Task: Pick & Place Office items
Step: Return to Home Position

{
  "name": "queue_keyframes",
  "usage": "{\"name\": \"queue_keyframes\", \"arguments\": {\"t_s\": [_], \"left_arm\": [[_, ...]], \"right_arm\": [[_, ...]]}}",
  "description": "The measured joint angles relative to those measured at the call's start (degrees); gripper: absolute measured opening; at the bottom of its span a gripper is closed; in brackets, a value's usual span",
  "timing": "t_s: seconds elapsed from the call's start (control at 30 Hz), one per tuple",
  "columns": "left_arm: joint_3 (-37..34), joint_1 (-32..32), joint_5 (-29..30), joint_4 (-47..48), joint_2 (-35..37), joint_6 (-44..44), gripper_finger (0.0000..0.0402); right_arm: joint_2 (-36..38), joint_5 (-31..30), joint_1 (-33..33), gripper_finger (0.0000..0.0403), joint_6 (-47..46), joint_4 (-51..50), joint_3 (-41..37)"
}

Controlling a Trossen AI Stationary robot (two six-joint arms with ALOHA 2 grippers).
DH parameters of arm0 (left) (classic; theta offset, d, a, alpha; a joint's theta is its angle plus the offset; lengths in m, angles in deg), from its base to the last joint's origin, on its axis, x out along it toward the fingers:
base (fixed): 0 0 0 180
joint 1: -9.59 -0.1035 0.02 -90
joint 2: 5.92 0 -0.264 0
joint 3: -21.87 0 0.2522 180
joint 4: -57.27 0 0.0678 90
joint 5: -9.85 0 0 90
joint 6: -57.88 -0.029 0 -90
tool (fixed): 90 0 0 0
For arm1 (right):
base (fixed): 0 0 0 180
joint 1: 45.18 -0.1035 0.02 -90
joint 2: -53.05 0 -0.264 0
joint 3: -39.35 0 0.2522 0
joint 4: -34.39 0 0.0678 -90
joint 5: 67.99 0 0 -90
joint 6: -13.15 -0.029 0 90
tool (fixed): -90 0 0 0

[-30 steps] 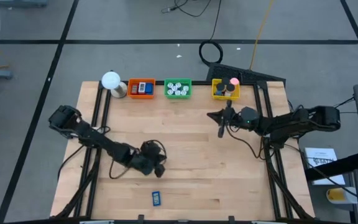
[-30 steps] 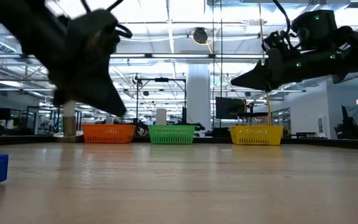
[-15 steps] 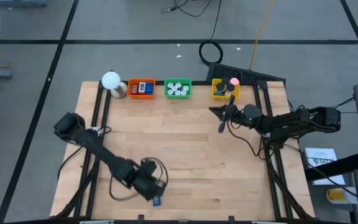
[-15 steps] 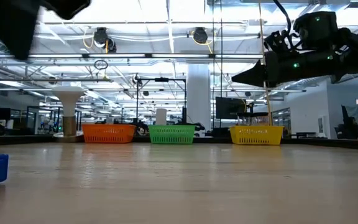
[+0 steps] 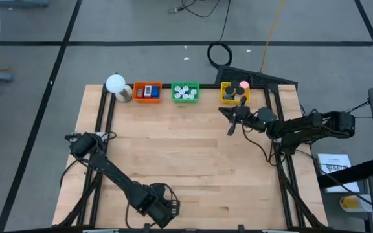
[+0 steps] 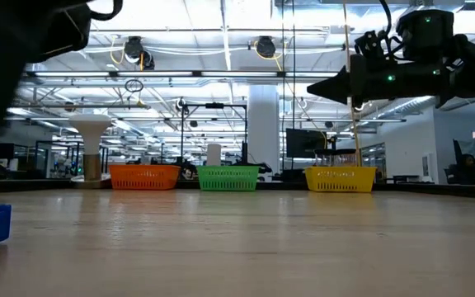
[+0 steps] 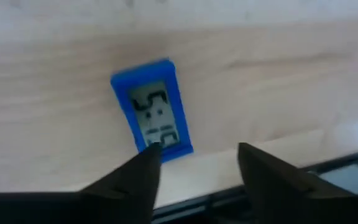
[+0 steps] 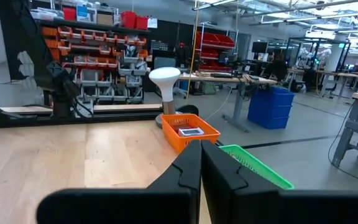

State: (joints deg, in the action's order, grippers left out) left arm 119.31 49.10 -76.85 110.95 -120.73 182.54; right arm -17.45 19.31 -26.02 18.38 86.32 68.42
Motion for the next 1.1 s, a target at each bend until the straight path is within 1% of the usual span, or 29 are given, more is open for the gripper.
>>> {"name": "queue_keyframes", "arguments": {"t_s": [0.1,0.2,0.23,0.3,0.33,0.4,0.5,0.57,0.67,0.77,0.87,1.1], "left_arm": [[0.02,-0.04,0.67,1.50,0.00,2.10,0.0257],[0.02,-0.01,-1.51,4.13,0.00,5.02,0.0291],[0.02,0.06,-1.37,5.00,0.00,5.94,0.0298],[0.00,0.37,1.50,5.36,-0.07,7.67,0.0305],[0.00,0.46,3.10,5.12,-0.07,8.42,0.0306],[0.07,0.28,3.77,3.79,-0.92,8.83,0.0303],[0.04,0.22,2.11,1.40,-3.40,8.59,0.0289],[0.09,0.28,2.76,0.22,-4.35,9.21,0.0278],[0.15,0.33,2.92,0.29,-4.68,9.35,0.0260],[0.16,0.36,2.63,1.84,-4.48,9.34,0.0234],[0.11,0.33,1.84,3.34,-4.31,8.84,0.0197],[-0.05,0.45,0.86,4.67,-3.95,3.68,0.0087]], "right_arm": [[0.00,0.11,-0.15,0.0004,-0.33,0.04,0.00],[0.00,2.21,-0.11,0.0004,-2.02,0.04,0.00],[0.00,3.04,-0.11,0.0004,-2.43,0.04,0.00],[0.00,4.23,-0.11,0.0004,-3.02,0.03,0.00],[0.00,4.46,-0.11,0.0004,-3.04,-0.14,0.00],[0.00,4.48,-0.11,0.0004,-3.06,-0.72,0.00],[-0.02,4.46,-0.11,0.0004,-3.06,-1.05,0.00],[-0.02,4.46,-0.11,0.0004,-3.06,-1.20,0.02],[-0.02,4.47,-0.11,0.0004,-2.83,-1.24,0.02],[-0.02,4.46,-0.11,0.0004,-2.76,-1.22,0.02],[-0.02,4.46,-0.11,0.0004,-2.60,-1.08,0.02],[-0.02,4.37,-0.11,0.0004,-2.40,-0.78,0.02]]}}
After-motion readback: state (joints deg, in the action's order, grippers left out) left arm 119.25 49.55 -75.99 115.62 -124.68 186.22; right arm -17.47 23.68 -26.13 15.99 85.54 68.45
